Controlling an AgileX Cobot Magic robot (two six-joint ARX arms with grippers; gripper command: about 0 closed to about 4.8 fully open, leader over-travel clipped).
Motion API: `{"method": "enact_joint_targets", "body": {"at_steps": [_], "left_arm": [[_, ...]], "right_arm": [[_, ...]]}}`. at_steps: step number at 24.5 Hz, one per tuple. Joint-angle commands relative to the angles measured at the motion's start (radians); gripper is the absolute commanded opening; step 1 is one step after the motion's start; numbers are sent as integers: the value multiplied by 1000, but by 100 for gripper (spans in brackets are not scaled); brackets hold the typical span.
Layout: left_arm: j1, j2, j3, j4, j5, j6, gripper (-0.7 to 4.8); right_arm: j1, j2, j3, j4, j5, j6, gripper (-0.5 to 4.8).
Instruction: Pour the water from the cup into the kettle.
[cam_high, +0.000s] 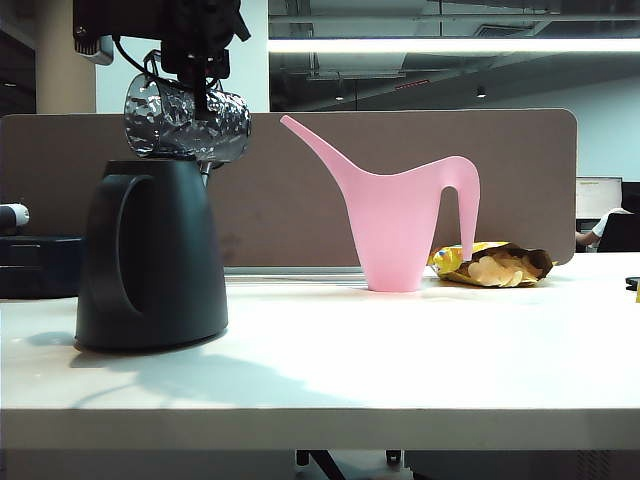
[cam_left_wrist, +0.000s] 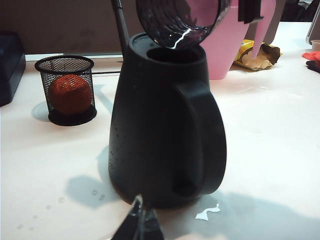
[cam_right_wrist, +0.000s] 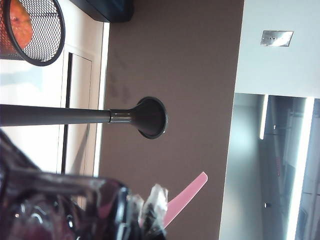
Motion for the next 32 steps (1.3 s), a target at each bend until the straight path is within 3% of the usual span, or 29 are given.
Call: {"method": "enact_joint_targets", "body": {"at_steps": [1,32], "left_arm": [[-1,0,2,9,5,0,-5],[-1,0,2,-3,5,0,-5]], "right_arm": [[2,5,1,-18,7,-26,-5],[2,5,1,-17,7,-60,-5]]}}
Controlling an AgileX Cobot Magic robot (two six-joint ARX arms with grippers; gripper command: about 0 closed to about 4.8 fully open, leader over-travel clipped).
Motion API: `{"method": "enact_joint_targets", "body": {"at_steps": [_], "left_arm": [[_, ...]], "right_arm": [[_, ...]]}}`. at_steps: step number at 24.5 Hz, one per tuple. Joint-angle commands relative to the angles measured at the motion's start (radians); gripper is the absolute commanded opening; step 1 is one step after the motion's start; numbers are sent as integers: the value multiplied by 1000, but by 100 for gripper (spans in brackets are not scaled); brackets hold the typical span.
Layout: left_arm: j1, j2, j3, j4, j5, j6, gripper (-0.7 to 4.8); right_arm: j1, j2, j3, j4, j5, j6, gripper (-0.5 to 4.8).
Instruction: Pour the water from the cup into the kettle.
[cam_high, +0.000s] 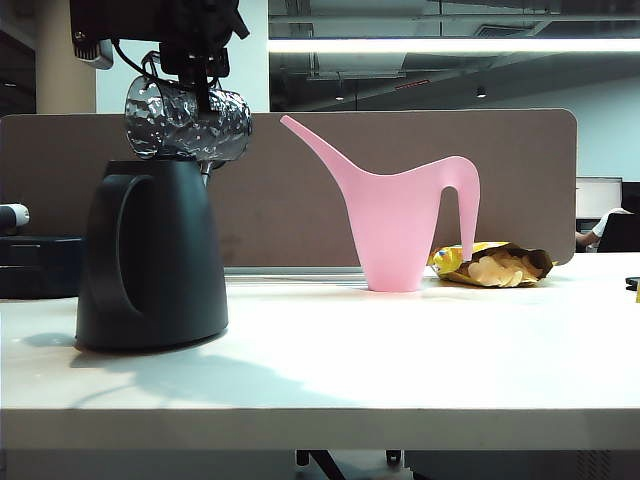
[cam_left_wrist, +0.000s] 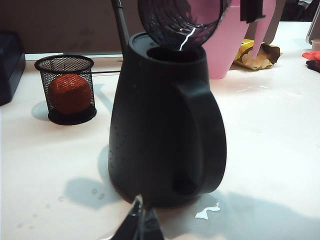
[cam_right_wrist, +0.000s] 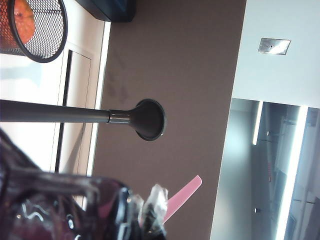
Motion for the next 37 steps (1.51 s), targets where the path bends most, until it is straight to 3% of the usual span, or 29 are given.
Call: {"method": "enact_joint_targets", "body": {"at_steps": [1,13,23,27,30,31,33,34,37], "left_arm": [[-1,1,2,-1,5,0,-5],[-1,1,2,6,5,0,-5],[-1,1,3,14,2,0,-5],[-1,1,3,13,3,0,-5],[-1,1,3,14,3,0,-5],[-1,1,3,14,3,0,-5],[-1,1,3,15,3,0,-5],[0,1,3,16,3,0,-5],[0,1,3,19,2,0,-5]], "right_arm": [[0,5,1,-18,7,-7,-5],[-3,-29,1,-18,19,12,-5],[-41,-148,1,-11,21,193,-5],[-87,-212,1,-30,52,422,-5],[-172,-285,1,-157,58,764,-5],[-192,-296,1,-184,56,818,-5],[-235,-319,1,-243,26,933,-5],[-280,-340,0,-299,-24,1052,-5],[-363,-357,0,-393,-132,1211,-5]]}}
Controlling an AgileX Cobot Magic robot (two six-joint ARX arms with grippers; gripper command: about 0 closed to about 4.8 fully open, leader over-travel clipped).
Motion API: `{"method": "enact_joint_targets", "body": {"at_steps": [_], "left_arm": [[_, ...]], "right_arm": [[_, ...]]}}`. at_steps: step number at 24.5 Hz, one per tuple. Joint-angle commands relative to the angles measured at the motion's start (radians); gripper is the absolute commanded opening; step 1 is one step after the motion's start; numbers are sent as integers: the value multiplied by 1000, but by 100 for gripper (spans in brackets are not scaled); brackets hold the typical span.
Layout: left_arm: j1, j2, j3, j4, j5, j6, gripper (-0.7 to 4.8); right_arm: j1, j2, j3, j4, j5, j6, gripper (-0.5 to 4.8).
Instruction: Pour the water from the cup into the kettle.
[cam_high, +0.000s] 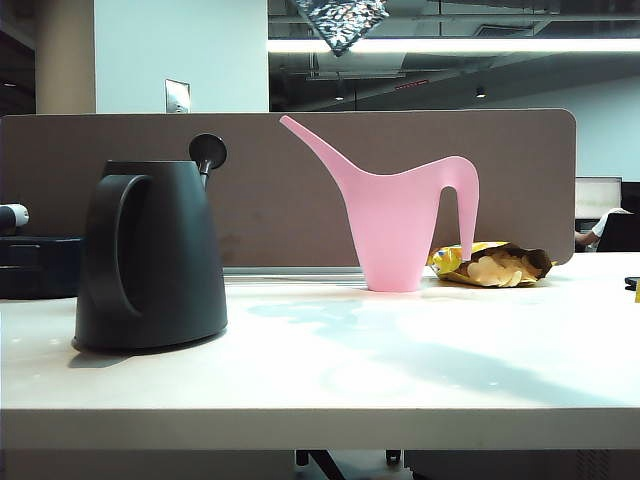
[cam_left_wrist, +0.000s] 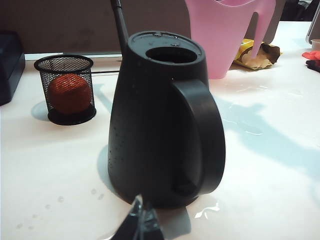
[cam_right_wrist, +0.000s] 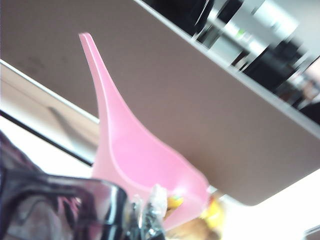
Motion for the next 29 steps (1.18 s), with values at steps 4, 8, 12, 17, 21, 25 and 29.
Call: {"method": "enact_joint_targets", "body": {"at_steps": [4,8,12,17,21,25,29], "left_arm": [[0,1,3,19,-2,0,-5],[0,1,3,20,-2,-8,-5],[0,1,3,20,-2,-8,-5],[0,1,3,20,-2,-22,-5],[0,1,2,19,-2,-23,-5],[0,1,2,20,-2,-23,-5],[0,1,2,19,-1,-23,-5]], "right_arm": [[-127,-13,-51,-71,-215,263,-5],[-159,-13,-177,8,-292,332,-5],[-188,-13,-356,171,-357,415,-5],[-230,-13,-507,329,-406,490,-5],[-267,-12,-662,513,-443,549,-5],[-275,1,-823,778,-444,549,-5],[-277,56,-897,878,-464,548,-5]]}}
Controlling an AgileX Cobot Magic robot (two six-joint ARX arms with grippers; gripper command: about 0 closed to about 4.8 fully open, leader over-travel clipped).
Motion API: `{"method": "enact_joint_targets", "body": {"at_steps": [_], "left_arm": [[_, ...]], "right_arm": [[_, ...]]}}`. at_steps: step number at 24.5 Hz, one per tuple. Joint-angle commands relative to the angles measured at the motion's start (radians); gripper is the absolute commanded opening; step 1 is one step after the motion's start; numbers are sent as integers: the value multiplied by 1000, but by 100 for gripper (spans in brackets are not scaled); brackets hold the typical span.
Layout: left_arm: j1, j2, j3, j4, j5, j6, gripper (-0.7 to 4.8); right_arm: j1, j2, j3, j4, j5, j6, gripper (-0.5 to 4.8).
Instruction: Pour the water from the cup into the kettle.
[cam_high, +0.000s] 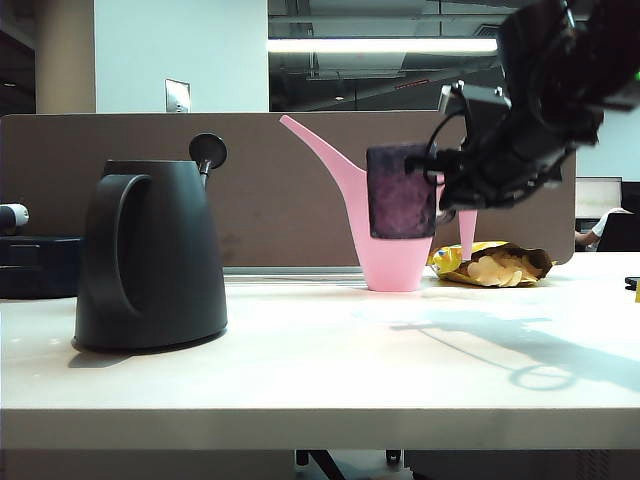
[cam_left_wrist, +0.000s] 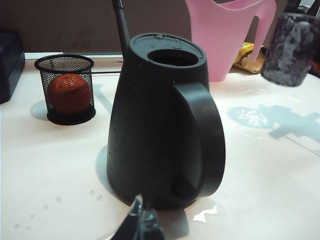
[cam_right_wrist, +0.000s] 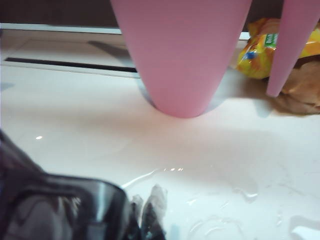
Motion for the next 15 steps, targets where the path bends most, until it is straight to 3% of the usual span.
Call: {"method": "enact_joint_targets", "body": {"at_steps": [1,15], "left_arm": [[0,0,2,13,0,0,-5],[0,0,2,13,1,0,-5]], "right_arm": [[0,36,-16,58,-11,5,-5],[-11,182,-16,89,15,5,-5]]}}
